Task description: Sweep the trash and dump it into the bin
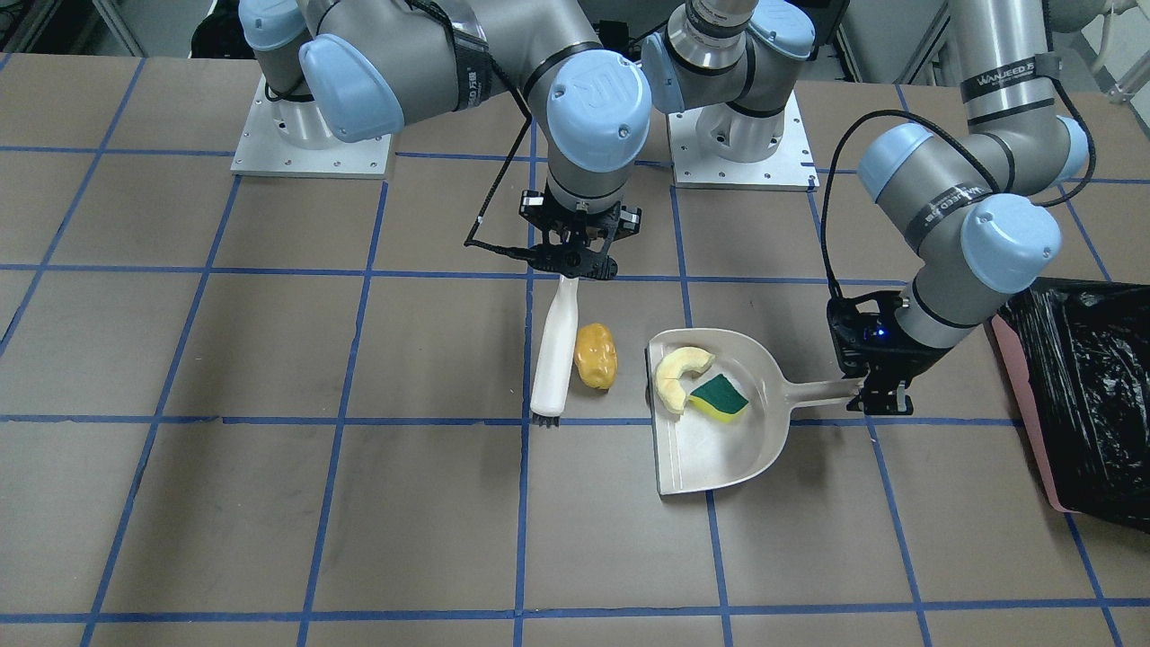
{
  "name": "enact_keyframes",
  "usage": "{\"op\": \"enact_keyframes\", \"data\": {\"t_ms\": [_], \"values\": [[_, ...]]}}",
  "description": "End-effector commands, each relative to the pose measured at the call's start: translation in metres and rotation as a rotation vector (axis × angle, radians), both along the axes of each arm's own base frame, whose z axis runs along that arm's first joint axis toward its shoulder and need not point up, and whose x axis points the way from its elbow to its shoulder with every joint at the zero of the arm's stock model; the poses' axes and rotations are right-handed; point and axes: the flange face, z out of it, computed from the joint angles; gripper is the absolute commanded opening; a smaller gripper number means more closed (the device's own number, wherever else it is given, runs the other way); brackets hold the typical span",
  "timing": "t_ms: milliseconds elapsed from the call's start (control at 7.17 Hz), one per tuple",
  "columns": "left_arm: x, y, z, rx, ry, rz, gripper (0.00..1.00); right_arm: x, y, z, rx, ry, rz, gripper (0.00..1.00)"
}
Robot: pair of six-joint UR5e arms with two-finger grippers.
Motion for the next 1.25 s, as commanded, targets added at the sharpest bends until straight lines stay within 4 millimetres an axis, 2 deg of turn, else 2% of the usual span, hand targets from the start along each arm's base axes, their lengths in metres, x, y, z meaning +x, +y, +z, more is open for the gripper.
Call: {"op": "enact_keyframes", "data": {"t_ms": [0,279,558,837,1116], "values": [[-0.008,0.023,0.005,0.003,-0.003,0.031,0.11,-0.012,0.021,0.001,-0.003,-0.004,0.015,0.0],[-0.007,0.026,0.012,-0.002,-0.031,0.04,0.11,-0.015,0.035,-0.022,0.032,0.012,0.033,0.0],[-0.014,0.038,0.007,0.016,-0.046,0.058,0.11,-0.01,0.044,-0.049,-0.026,-0.009,0.056,0.0],[-0.019,0.043,0.012,0.008,-0.051,0.061,0.11,-0.011,0.056,-0.083,-0.047,-0.019,0.058,0.0],[-0.019,0.044,0.015,0.004,-0.054,0.061,0.11,-0.014,0.061,-0.101,-0.068,-0.033,0.056,0.0]]}}
